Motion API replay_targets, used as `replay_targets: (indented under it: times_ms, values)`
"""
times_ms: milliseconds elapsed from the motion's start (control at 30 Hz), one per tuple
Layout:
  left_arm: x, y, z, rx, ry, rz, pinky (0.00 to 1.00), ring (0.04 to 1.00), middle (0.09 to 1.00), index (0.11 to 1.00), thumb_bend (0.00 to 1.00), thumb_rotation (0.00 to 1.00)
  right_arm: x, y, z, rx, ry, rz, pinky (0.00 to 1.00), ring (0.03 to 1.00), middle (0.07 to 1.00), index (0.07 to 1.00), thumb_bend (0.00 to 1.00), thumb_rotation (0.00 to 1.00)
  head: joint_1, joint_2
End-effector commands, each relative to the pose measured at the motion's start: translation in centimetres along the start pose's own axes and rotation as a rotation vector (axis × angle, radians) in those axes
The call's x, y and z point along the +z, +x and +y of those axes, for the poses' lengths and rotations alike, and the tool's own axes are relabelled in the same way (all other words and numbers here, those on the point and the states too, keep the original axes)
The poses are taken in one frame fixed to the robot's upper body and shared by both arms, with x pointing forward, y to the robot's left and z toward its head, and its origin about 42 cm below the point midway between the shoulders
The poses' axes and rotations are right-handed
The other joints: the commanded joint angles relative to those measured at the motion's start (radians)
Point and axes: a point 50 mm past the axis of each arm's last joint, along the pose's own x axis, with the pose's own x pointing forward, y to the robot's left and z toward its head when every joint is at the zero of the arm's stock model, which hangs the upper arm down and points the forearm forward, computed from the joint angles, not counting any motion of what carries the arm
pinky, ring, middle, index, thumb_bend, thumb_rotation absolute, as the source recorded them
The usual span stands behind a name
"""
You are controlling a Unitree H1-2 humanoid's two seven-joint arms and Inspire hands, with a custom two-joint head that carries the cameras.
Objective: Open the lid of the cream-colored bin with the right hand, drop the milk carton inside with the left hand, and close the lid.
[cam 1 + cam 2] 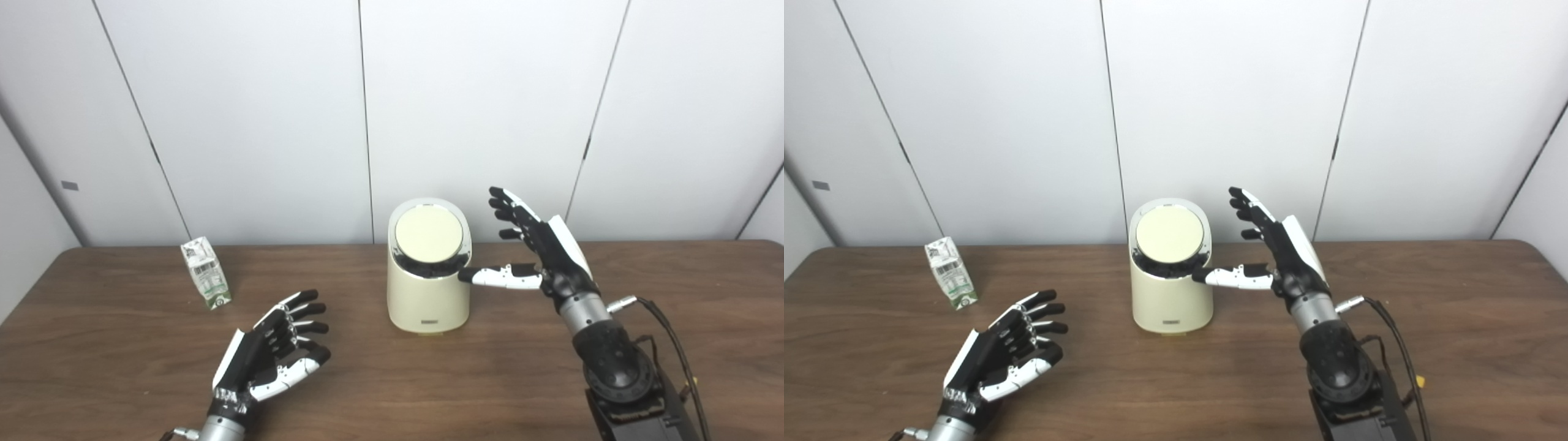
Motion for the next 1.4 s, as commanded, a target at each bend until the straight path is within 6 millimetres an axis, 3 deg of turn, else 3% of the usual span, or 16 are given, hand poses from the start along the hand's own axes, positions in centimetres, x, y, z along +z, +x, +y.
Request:
replay_targets:
  times_ms: [0, 533, 767, 1067, 1367]
  values:
    - [1.6, 1.2, 0.1, -0.016, 0.014, -0.076, 0.55, 0.692, 0.788, 0.861, 0.70, 0.21, 2.3, 1.7, -1.2, -0.029, -0.030, -0.084, 0.68, 0.860, 0.897, 0.924, 0.84, 0.29, 0.000, 0.001]
    - [1.6, 1.1, 0.0, -0.016, 0.029, -0.069, 0.56, 0.697, 0.791, 0.867, 0.71, 0.23, 3.8, 6.4, -0.7, 0.004, -0.107, -0.050, 0.67, 0.844, 0.900, 0.900, 0.86, 0.26, 0.005, 0.005]
    - [1.7, 1.0, -0.1, -0.019, 0.025, -0.070, 0.55, 0.694, 0.792, 0.866, 0.70, 0.23, 3.8, 7.0, -0.2, 0.020, -0.161, -0.044, 0.66, 0.846, 0.908, 0.896, 0.86, 0.28, 0.006, 0.006]
    - [1.7, 1.0, -0.3, -0.022, 0.009, -0.067, 0.56, 0.703, 0.798, 0.868, 0.70, 0.22, 3.9, 7.7, 0.0, 0.043, -0.203, -0.029, 0.74, 0.883, 0.920, 0.906, 0.86, 0.28, 0.008, 0.009]
    - [1.7, 1.1, -0.6, -0.025, 0.010, -0.065, 0.55, 0.697, 0.790, 0.867, 0.72, 0.24, 4.2, 8.1, 0.7, 0.050, -0.403, -0.022, 0.64, 0.833, 0.893, 0.900, 0.88, 0.33, 0.015, 0.012]
